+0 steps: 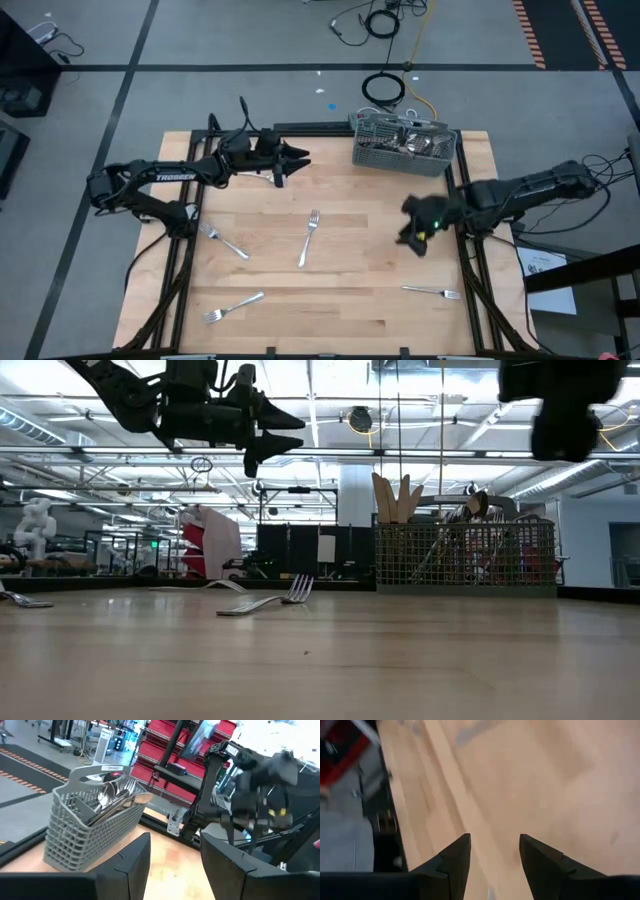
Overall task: Sort silverware
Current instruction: Put the silver spoon into the silverware basket
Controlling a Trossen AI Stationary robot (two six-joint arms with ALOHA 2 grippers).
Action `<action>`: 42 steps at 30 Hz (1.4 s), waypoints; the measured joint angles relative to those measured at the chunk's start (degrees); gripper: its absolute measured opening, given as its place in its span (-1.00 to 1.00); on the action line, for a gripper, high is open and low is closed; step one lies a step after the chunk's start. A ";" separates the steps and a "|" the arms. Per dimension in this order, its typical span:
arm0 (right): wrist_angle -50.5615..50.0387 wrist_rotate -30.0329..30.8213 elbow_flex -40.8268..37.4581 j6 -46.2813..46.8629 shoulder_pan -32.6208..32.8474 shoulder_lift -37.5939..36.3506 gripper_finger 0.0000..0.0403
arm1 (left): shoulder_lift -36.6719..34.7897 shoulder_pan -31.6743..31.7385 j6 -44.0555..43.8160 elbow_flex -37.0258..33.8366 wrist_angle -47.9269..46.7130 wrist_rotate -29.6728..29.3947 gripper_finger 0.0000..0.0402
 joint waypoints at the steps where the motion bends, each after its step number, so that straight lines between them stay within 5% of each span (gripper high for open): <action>1: -0.95 -0.09 0.00 1.87 2.45 1.11 -0.21 | 0.03 -0.02 -0.39 0.00 0.18 0.00 -0.12; 9: -7.46 -3.19 0.00 10.98 16.78 9.97 -0.21 | 0.04 -0.37 -0.48 0.00 0.38 -0.02 -0.12; 22: -8.27 -6.55 -0.02 18.81 31.36 22.15 -0.21 | 0.04 -0.37 -0.56 0.02 0.36 -0.72 -0.12; 42: -3.23 -2.09 -0.09 20.05 39.21 34.57 -0.21 | 0.02 -2.09 -2.09 0.07 0.29 -1.79 -0.12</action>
